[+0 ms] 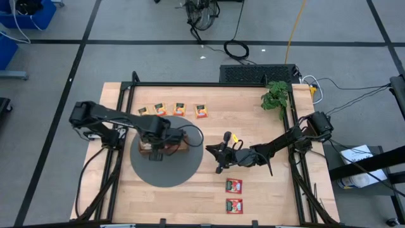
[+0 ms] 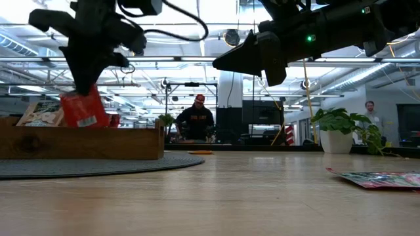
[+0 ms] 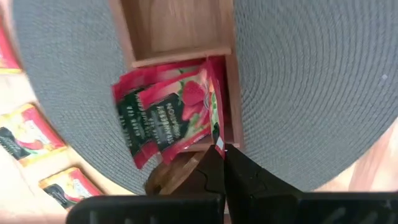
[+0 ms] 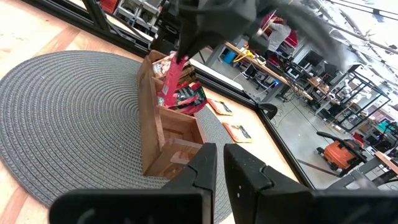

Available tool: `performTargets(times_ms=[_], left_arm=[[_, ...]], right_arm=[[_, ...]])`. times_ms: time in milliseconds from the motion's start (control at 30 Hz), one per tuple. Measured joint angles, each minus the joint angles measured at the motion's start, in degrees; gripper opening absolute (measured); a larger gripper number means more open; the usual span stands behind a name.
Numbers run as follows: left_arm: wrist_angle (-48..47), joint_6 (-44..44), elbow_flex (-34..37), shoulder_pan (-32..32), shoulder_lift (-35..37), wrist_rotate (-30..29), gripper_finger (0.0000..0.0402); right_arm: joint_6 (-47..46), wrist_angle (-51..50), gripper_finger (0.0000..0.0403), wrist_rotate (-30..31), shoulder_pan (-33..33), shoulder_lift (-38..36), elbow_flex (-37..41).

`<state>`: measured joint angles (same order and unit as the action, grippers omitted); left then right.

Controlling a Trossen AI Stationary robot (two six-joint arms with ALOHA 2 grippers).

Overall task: Pick & Place Tea
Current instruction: Put the red tea bag into the middle section of the wooden organizer

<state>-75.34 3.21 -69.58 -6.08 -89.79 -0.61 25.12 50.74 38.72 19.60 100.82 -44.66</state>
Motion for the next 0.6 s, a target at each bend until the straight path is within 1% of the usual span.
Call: performTargets(times_ms=[133,333,600], left_arm=[[-0.05,-1.40,0.00,0.40,-1.95,0.10,0.0000],[-0.89,-1.12,0.00,0.95,-2.83,0.39,0.0000],[-0.23,3.02,0.00,2.16,-2.84,0.09,0.0009]], right_arm=[[0.00,0.00,0.0018,0.00,0.02,0.00,0.00],[0.00,-0.02,0.0018,0.00,0.02,0.00,0.00],[0.00,-0.01,0.0018,0.00,0.02,0.00,0.00]])
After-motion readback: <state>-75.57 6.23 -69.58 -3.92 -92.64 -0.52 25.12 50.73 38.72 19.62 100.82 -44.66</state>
